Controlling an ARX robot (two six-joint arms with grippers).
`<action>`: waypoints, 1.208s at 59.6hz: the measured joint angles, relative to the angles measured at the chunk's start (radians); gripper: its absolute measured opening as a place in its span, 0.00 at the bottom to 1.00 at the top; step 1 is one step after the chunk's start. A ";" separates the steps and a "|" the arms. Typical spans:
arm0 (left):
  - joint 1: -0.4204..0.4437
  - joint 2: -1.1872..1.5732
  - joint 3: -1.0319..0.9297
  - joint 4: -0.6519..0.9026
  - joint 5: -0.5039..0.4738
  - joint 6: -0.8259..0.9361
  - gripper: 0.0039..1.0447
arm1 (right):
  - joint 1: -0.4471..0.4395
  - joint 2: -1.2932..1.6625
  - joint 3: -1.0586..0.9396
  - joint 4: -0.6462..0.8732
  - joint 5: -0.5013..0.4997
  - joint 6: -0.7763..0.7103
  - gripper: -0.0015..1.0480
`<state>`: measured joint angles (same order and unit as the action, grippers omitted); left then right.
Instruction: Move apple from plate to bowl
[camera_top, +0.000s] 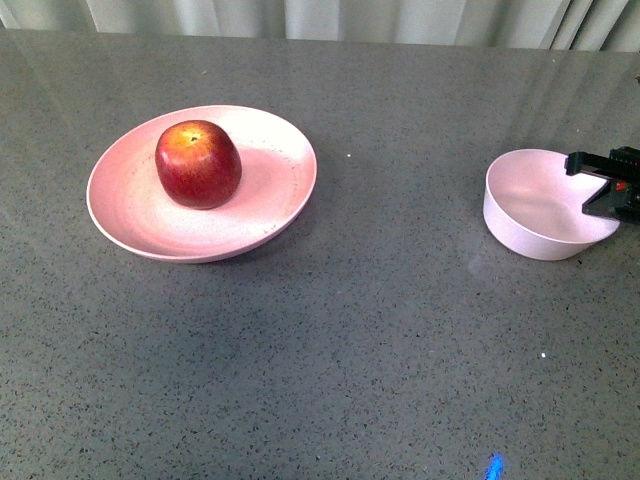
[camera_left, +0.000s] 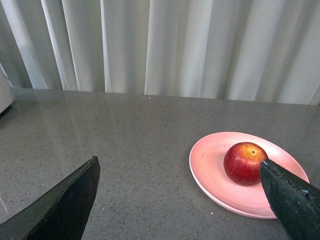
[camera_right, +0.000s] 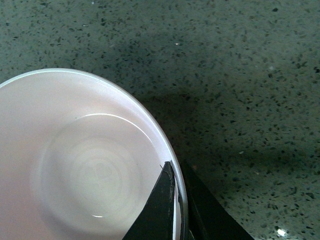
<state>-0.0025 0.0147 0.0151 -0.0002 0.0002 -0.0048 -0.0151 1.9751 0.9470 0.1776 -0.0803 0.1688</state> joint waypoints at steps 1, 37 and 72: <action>0.000 0.000 0.000 0.000 0.000 0.000 0.92 | 0.005 0.000 0.004 -0.004 -0.002 0.000 0.02; 0.000 0.000 0.000 0.000 0.000 0.000 0.92 | 0.194 0.121 0.228 -0.096 -0.018 0.066 0.02; 0.000 0.000 0.000 0.000 0.000 0.000 0.92 | 0.233 0.146 0.237 -0.086 -0.025 0.068 0.29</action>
<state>-0.0025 0.0147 0.0151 -0.0002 0.0002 -0.0048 0.2176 2.1208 1.1843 0.0917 -0.1055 0.2363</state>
